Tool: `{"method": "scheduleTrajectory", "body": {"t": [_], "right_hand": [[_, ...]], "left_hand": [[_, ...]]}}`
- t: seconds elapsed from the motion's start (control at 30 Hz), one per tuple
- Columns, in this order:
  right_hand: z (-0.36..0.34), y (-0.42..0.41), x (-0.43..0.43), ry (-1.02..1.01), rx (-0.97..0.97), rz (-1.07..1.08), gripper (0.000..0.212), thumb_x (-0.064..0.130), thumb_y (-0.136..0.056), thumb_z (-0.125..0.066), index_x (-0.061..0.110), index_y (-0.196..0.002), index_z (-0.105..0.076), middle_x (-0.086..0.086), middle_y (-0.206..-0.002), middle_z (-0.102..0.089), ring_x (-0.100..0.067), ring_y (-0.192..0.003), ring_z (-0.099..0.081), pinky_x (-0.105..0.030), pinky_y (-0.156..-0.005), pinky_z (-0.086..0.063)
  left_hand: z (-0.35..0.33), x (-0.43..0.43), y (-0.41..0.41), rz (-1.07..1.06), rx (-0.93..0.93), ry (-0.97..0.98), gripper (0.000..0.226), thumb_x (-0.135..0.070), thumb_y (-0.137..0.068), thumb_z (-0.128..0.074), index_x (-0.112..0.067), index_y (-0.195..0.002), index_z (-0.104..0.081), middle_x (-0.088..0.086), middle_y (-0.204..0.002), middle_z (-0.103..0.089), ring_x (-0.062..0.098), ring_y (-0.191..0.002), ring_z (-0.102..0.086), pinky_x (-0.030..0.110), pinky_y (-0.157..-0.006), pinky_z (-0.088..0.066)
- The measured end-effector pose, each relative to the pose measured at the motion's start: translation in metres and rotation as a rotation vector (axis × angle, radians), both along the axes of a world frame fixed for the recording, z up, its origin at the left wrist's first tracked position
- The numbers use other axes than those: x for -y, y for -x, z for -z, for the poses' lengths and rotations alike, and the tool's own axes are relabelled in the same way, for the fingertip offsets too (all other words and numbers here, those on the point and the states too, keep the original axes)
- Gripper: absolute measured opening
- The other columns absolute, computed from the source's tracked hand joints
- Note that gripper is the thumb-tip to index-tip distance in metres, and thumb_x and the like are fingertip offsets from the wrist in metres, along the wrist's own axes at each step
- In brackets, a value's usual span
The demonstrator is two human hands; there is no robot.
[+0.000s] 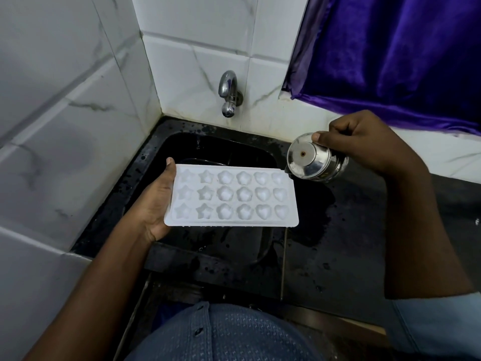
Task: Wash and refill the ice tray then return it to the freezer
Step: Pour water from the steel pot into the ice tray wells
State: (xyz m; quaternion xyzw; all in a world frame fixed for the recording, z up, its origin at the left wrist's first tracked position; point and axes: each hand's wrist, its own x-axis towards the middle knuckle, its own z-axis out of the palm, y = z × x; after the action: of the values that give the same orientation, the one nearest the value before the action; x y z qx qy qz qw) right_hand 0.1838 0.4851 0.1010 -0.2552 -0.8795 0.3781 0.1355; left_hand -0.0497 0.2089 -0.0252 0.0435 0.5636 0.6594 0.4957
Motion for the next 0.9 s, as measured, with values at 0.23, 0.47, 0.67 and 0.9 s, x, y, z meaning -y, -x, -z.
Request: {"method": "scheduleTrajectory", "body": {"t": [0.23, 0.47, 0.67, 0.9], "right_hand": [[-0.003, 0.003, 0.000, -0.087, 0.068, -0.021, 0.054, 0.042, -0.092, -0.077, 0.001, -0.063, -0.057, -0.028, -0.066, -0.055, -0.025, -0.057, -0.047, -0.040, -0.061, -0.039], [-0.005, 0.005, 0.001, -0.124, 0.097, -0.018, 0.053, 0.039, -0.093, -0.077, 0.001, -0.062, -0.056, -0.028, -0.065, -0.055, -0.023, -0.056, -0.045, -0.037, -0.058, -0.037], [-0.008, 0.006, 0.008, -0.128, 0.122, -0.007, 0.051, 0.037, -0.092, -0.078, 0.003, -0.061, -0.056, -0.002, -0.049, -0.053, -0.013, -0.051, -0.046, -0.033, -0.056, -0.037], [-0.012, 0.004, 0.016, -0.151, 0.149, -0.012, 0.052, 0.037, -0.092, -0.077, 0.004, -0.060, -0.054, 0.007, -0.045, -0.050, -0.011, -0.049, -0.043, -0.031, -0.056, -0.035]], "left_hand": [[-0.002, -0.004, -0.004, 0.002, 0.005, 0.018, 0.072, -0.072, -0.103, -0.031, -0.021, -0.138, -0.068, 0.010, -0.130, -0.075, 0.029, -0.117, -0.074, 0.050, -0.097, -0.055], [-0.002, -0.006, -0.008, 0.007, 0.005, 0.028, 0.073, -0.073, -0.103, -0.030, -0.021, -0.138, -0.068, 0.010, -0.133, -0.074, 0.031, -0.119, -0.073, 0.051, -0.100, -0.054], [-0.002, -0.005, -0.010, 0.004, -0.001, 0.042, 0.074, -0.073, -0.103, -0.029, -0.020, -0.137, -0.069, 0.010, -0.131, -0.075, 0.030, -0.117, -0.074, 0.050, -0.098, -0.055], [0.000, -0.003, -0.012, 0.002, 0.009, 0.054, 0.074, -0.073, -0.103, -0.029, -0.019, -0.136, -0.069, 0.010, -0.130, -0.075, 0.030, -0.115, -0.075, 0.049, -0.097, -0.055]]}}
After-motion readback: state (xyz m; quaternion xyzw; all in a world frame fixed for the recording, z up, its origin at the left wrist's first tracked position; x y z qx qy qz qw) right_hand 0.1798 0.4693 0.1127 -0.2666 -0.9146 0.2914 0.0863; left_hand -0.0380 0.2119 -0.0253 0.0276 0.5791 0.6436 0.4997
